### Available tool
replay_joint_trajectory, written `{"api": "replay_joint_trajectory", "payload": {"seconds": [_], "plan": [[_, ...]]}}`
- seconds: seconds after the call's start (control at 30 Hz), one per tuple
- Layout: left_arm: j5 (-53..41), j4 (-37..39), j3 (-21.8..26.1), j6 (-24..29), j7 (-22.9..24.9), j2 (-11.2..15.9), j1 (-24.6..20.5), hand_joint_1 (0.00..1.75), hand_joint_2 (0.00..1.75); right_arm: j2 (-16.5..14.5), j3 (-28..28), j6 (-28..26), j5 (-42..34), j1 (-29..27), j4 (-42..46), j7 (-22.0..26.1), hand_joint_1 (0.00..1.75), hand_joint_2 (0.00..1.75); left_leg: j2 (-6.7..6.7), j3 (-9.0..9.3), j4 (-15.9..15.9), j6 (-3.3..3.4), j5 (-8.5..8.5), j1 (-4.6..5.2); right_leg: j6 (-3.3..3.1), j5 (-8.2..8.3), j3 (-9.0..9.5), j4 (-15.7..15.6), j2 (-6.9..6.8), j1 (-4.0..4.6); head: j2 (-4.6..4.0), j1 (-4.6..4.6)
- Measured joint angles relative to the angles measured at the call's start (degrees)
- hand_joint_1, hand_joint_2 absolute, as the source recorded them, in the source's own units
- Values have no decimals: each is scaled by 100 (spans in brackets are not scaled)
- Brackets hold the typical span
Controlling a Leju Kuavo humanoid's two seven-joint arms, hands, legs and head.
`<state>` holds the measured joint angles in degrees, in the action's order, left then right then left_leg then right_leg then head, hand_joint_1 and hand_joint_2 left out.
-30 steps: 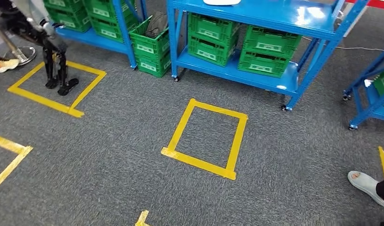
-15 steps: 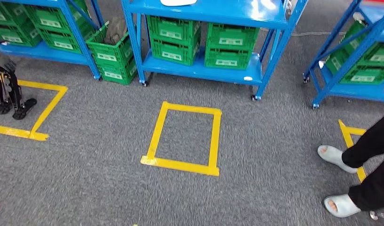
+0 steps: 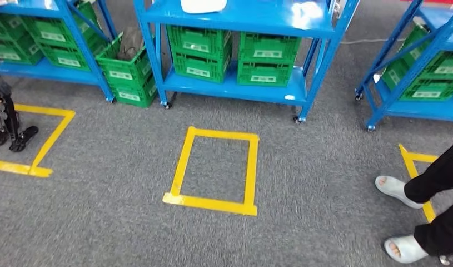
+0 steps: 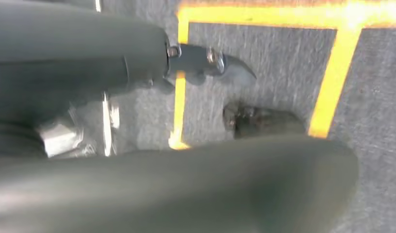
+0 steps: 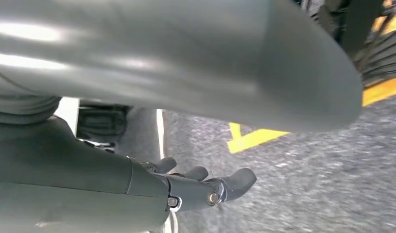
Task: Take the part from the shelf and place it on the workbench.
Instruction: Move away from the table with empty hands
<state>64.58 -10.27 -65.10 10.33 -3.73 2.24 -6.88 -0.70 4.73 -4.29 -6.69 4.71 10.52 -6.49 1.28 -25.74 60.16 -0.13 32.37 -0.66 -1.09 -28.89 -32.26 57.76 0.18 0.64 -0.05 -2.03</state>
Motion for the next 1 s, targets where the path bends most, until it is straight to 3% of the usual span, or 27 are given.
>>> {"api": "replay_joint_trajectory", "payload": {"seconds": [0.07, 0.17, 0.2, 0.23, 0.33, 0.37, 0.4, 0.47, 0.53, 0.57, 0.63, 0.7, 0.73, 0.77, 0.83, 0.87, 0.9, 1.0], "plan": [[-57, -1, 5, -16, 117, 23, -11, 0, 0, -33, -25, 55, 3, 3, 2, 129, 0, 0, -56, -245, 477, -40, 216, -12, -46, 40, 197, -50, -2, -31, -1, 40], [-109, -2, 5, -58, 235, 81, -8, 0, 0, -138, -59, -7, 4, 34, 3, 213, 0, 0, -91, -904, 1261, -73, 547, -25, -57, -61, 319, -38, 41, -33, 1, 136], [-117, -1, 5, -66, 262, 104, 0, 0, 0, -179, -67, -49, 3, 32, 2, 208, 0, 0, -93, -1020, 1253, -75, 516, -27, -46, -109, 368, -34, 63, -36, 1, 160], [-121, 2, 5, -72, 281, 129, 10, 0, 0, -214, -73, -89, 3, 26, 2, 188, 0, 0, -94, -1061, 1075, -77, 375, -28, -30, -164, 432, -30, 85, -39, 1, 180], [-130, 8, 5, -76, 301, 183, 53, 0, 0, -281, -77, -163, -3, -18, -5, 108, 0, 0, -96, -989, 218, -58, -433, -27, 43, -340, 575, -23, 109, -48, 1, 249], [-132, 8, 5, -76, 301, 189, 63, 0, 0, -288, -77, -171, -4, -32, -8, 95, 0, 0, -96, -980, 85, -52, -604, -25, 59, -370, 579, -23, 106, -47, 1, 261], [-132, 9, 5, -76, 300, 189, 73, 0, 0, -289, -77, -175, -4, -42, -11, 92, 0, 0, -96, -984, 61, -48, -658, -22, 66, -382, 564, -23, 103, -46, 1, 265], [-132, 9, 5, -76, 301, 189, 76, 0, 0, -289, -77, -175, -4, -40, -12, 91, 0, 0, -98, -992, 74, -49, -633, -19, 67, -386, 581, -15, 107, -43, 1, 264], [-133, 8, 7, -76, 300, 190, 72, 0, 0, -292, -78, -176, -5, -23, -14, 87, 0, 0, -93, -1009, 69, -45, -431, -3, 91, -411, 608, 4, 118, -38, 1, 269], [-135, 7, 7, -76, 301, 194, 64, 0, 0, -297, -79, -180, -5, -13, -15, 81, 0, 0, -89, -981, 54, -7, -378, 5, 126, -423, 639, 29, 121, -35, 1, 272], [-137, 5, 8, -74, 298, 198, 36, 0, 0, -286, -82, -91, -7, 22, -15, 37, 0, 0, -89, -739, -63, 125, -322, -3, 247, -605, 200, 757, 81, -50, 1, 226], [-135, 4, 8, -67, 292, 198, 18, 0, 0, -265, -91, 12, -10, 38, -14, 0, 0, 0, -101, -476, -161, 209, -238, -18, 336, -841, -411, 1580, 44, -70, 1, 148], [-132, 4, 8, -62, 290, 197, 19, 0, 0, -261, -98, 21, -14, 30, -14, 5, 0, 0, -108, -398, -166, 210, -181, -15, 337, -841, -530, 1597, 44, -73, 1, 130], [-127, 4, 8, -57, 285, 197, 20, 0, 0, -256, -107, 27, -19, 21, -14, 14, 0, 0, -115, -313, -167, 209, -120, -10, 323, -711, -571, 1440, 43, -74, 1, 104], [-114, 4, 8, -53, 273, 186, 24, 0, 0, -237, -119, 36, -31, -3, -16, 35, 0, 0, -121, -163, -178, 200, 1, -1, 249, -164, -487, 798, 37, -60, 1, 53], [-106, 4, 8, -53, 265, 179, 24, 0, 0, -228, -123, 40, -37, -10, -17, 46, 0, 0, -124, -120, -194, 182, 54, 3, 207, 6, -445, 535, 24, -40, 1, 38], [-97, 3, 8, -55, 255, 170, 20, 0, 0, -219, -127, 44, -43, -4, -17, 59, 0, 0, -123, -89, -217, 154, 103, 0, 173, 101, -376, 354, 13, -16, 1, 25], [-81, -4, 10, -64, 228, 139, 3, 0, 0, -194, -146, 48, -63, 23, -13, 100, 0, 0, -109, 114, -216, 52, 111, -25, 67, 92, -172, 123, 16, 34, 1, 14]]}}
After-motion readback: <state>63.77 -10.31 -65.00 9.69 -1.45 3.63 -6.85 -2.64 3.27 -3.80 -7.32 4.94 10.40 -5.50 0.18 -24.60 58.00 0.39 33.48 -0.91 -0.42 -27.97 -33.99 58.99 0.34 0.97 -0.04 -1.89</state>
